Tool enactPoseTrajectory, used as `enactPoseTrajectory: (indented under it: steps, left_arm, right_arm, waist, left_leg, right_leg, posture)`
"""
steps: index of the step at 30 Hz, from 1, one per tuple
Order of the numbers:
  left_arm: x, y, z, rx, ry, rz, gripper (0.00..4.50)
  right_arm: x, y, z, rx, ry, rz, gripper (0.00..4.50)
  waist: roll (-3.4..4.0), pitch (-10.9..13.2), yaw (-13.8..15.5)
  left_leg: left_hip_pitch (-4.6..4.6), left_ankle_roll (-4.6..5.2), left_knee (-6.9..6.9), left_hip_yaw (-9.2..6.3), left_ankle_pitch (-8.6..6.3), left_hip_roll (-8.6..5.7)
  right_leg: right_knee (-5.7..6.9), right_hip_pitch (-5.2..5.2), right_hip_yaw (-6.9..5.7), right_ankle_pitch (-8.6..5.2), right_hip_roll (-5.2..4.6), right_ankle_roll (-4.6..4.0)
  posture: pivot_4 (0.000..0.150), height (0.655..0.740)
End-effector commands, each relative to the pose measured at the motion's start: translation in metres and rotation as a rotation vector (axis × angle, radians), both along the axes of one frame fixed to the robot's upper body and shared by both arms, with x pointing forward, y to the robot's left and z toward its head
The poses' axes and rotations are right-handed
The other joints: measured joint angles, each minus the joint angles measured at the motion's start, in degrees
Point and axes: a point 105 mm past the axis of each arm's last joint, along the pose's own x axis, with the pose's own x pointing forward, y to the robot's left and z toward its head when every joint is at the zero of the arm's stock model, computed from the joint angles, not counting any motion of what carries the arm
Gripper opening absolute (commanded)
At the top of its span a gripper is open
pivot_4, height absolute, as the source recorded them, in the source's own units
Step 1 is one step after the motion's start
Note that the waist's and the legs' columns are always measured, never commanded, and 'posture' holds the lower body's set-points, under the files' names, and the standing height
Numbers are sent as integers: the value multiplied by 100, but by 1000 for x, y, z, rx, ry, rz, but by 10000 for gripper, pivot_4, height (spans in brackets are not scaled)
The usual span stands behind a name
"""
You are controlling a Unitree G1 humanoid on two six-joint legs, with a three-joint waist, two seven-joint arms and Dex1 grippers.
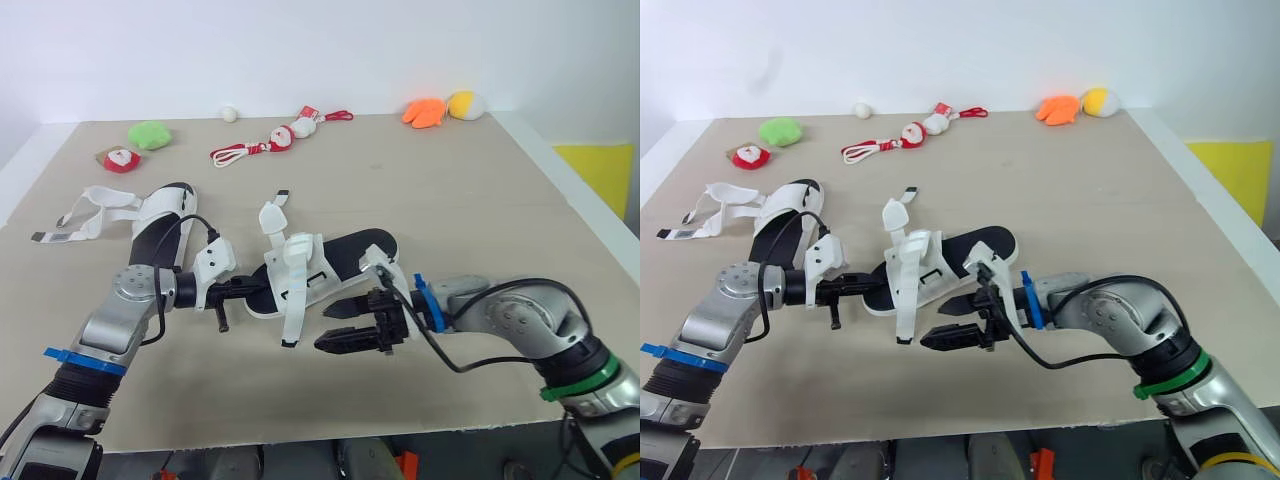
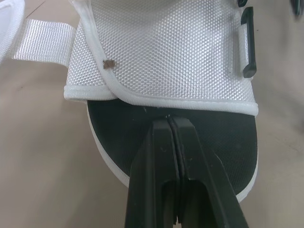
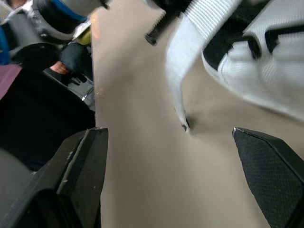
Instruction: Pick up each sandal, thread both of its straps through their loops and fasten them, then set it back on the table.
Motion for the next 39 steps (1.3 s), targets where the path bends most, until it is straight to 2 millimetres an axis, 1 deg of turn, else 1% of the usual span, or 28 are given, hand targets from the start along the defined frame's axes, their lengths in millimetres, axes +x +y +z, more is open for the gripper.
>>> enactPoseTrajectory:
  steps: [1,2,5,9,12,13,14,15,16,17,18,19,20,21,23,24,27,29,31,34,37,39]
  left_arm:
    - [-5,7,-25,61,87,14,0]
    - [-5,7,-25,61,87,14,0]
    - [-5,7,-24,61,83,14,0]
    - [-4,8,-24,61,81,17,0]
    - [-5,8,-25,60,81,17,0]
    - [-5,8,-25,60,81,17,0]
    - [-5,8,-25,59,81,17,0]
    - [-5,8,-26,59,81,18,0]
    - [-5,8,-26,57,81,19,0]
    - [-5,8,-26,57,81,20,0]
    - [-5,8,-26,56,81,20,0]
    - [-5,8,-26,56,81,21,0]
    - [-5,7,-26,55,81,21,0]
    - [-5,7,-26,54,81,20,0]
    - [-6,5,-26,52,81,18,0]
    - [-6,5,-26,52,81,18,0]
    - [-5,5,-26,50,80,19,0]
    - [-6,4,-26,46,79,21,0]
    - [-7,3,-26,44,79,23,0]
    - [-7,3,-27,41,80,25,0]
    - [-7,2,-27,38,78,27,0]
    - [-7,1,-26,37,76,29,0]
  right_arm:
    - [6,11,4,28,-6,-36,44923]
    - [7,14,4,34,-2,-40,44923]
    - [10,28,14,92,2,-41,44923]
    - [10,35,17,103,-2,-26,44923]
    - [10,37,16,98,-1,-18,37380]
    - [10,37,17,100,0,-14,31754]
    - [11,37,19,103,-1,-9,29538]
    - [10,37,21,106,-3,-2,23381]
    - [10,37,22,108,-6,5,21041]
    - [10,37,23,109,-8,11,14550]
    - [10,36,25,109,-12,20,14550]
    - [9,35,27,108,-15,32,5011]
    - [8,34,30,106,-16,54,3728]
    - [8,32,34,101,-20,73,1055]
    - [15,28,45,90,-20,93,1055]
    - [21,25,53,87,-10,98,1055]
    - [34,22,71,86,27,103,1055]
    - [50,24,91,108,35,83,1055]
    - [62,26,104,117,43,67,1055]
    - [78,31,108,100,52,35,1055]
    - [93,33,101,70,51,-3,1055]
    - [99,33,95,43,53,-13,1055]
  waist:
    - [-2,-1,0]
    - [-2,-1,0]
    - [-2,-2,-2]
    - [-2,-2,-1]
    - [-3,-3,-2]
    - [-3,-3,-2]
    - [-3,-3,-2]
    - [-3,-3,-2]
    - [-3,-3,-3]
    - [-3,-3,-3]
    - [-3,-3,-3]
    - [-3,-3,-2]
    - [-3,-3,-2]
    - [-3,-3,-3]
    - [-1,-1,-5]
    - [-1,-1,-8]
    - [0,-2,-8]
    - [1,-1,-8]
    - [3,-1,-5]
    - [3,-2,-5]
    - [4,-1,-4]
    - [5,-1,0]
  left_leg:
    - [1,0,0,0,0,2]
    - [-1,0,0,-1,0,2]
    - [-1,0,2,-1,0,4]
    - [-1,0,2,-3,0,5]
    - [-2,0,2,-3,0,5]
    - [-3,0,2,-3,0,5]
    - [-3,1,2,-3,-1,6]
    - [-3,1,2,-4,-1,7]
    - [-3,1,2,-4,-1,8]
    - [-3,1,2,-4,-1,8]
    - [-3,1,2,-4,-1,8]
    - [-2,1,2,-4,-1,8]
    - [-2,1,2,-4,-1,8]
    - [-3,1,2,-4,-1,8]
    - [-3,1,2,-4,-1,8]
    - [-4,1,3,-3,-1,7]
    - [-2,1,5,-3,0,8]
    - [-2,2,3,-5,-1,12]
    - [-9,3,3,-4,-1,11]
    - [-16,9,2,-4,-5,11]
    - [-21,18,1,-4,-11,9]
    - [-26,18,1,-4,-11,9]
  right_leg:
    - [0,1,0,1,3,2]
    - [0,0,0,2,4,3]
    - [0,0,0,3,6,4]
    - [0,0,0,4,8,6]
    - [-1,0,0,3,8,5]
    - [-1,-1,1,3,8,5]
    - [-1,-1,0,3,9,5]
    - [-1,-1,0,3,10,5]
    - [-1,-1,0,3,11,6]
    - [-1,-2,0,3,11,5]
    - [-1,-2,0,3,11,6]
    - [-1,-2,0,3,11,6]
    - [-1,-1,0,3,11,6]
    - [-1,-2,0,3,11,5]
    - [-1,-2,0,3,11,5]
    - [-1,-4,1,4,11,6]
    - [-1,-3,1,5,13,7]
    - [-1,-3,0,4,17,5]
    - [-1,-8,1,4,16,5]
    - [-1,-13,1,7,17,12]
    - [-1,-18,1,7,17,19]
    - [0,-23,0,8,17,19]
  posture:
    - [1500,7400]
    - [1500,7400]
    - [1500,7400]
    - [1500,7400]
    - [1500,7400]
    - [1500,7400]
    - [1500,7400]
    - [1500,7400]
    - [1500,7400]
    - [1500,7400]
    - [1500,7400]
    - [1500,7400]
    - [1500,7400]
    - [1500,7400]
    - [1500,7400]
    - [1500,7400]
    - [1500,7400]
    - [1500,7400]
    - [1500,7400]
    - [1500,7400]
    - [1500,7400]
    - [1500,7400]
